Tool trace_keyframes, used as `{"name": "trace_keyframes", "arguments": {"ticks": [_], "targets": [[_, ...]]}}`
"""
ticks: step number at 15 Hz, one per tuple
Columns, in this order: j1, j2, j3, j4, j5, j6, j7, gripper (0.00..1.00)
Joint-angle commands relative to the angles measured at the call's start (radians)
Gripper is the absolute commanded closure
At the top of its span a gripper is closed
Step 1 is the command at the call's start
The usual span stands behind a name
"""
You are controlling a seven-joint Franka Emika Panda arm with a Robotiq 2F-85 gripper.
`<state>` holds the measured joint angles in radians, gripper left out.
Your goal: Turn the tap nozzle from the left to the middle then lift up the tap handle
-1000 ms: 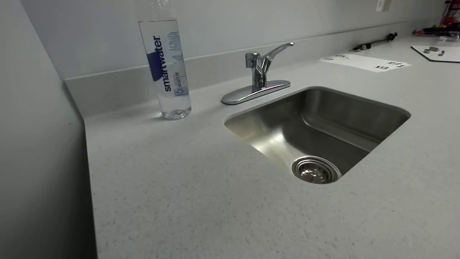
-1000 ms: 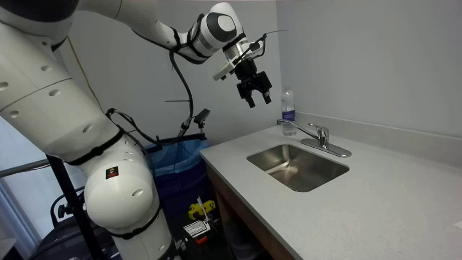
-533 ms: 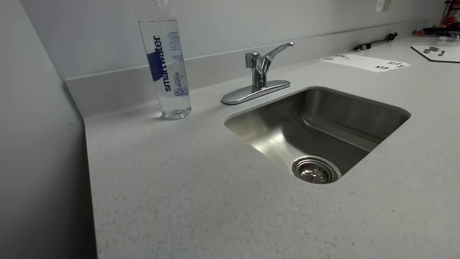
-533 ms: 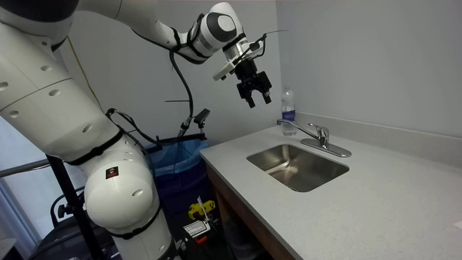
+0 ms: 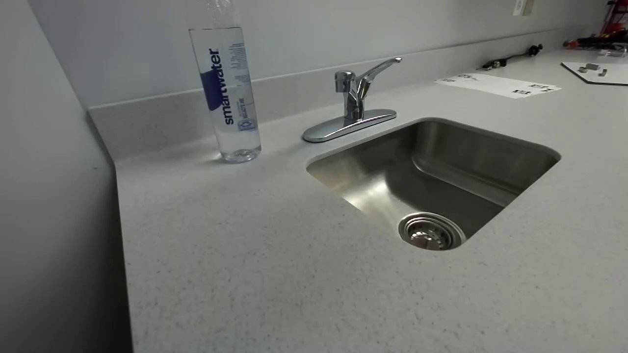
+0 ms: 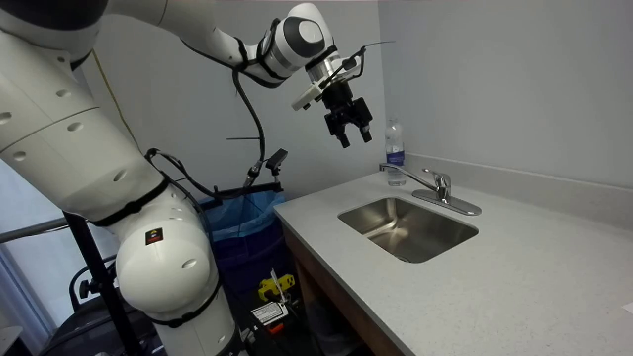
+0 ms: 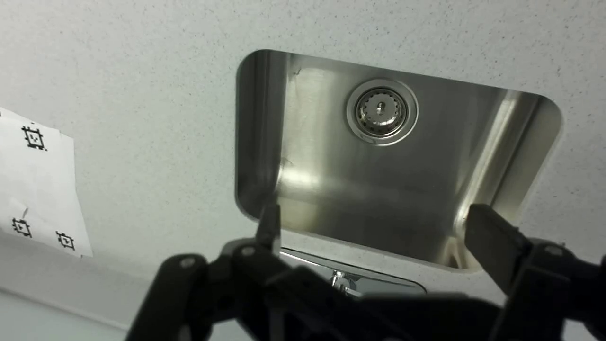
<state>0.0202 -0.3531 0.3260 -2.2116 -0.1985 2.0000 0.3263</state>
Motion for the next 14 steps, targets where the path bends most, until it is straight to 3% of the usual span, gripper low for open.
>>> {"name": "trace_keyframes", "arguments": {"ticks": [1, 9, 10, 14], "targets": [[0.023, 0.049, -0.044, 0.035, -0.016, -0.014, -0.012, 0.00], [0.018, 0.310, -0.146, 0.231, 0.022, 0.014, -0.082, 0.00], [0.054, 0.337, -0.115, 0.201, 0.035, 0.068, -0.023, 0.00], [0.108, 0.482, -0.114, 0.286, 0.124, 0.191, -0.078, 0.00]]}}
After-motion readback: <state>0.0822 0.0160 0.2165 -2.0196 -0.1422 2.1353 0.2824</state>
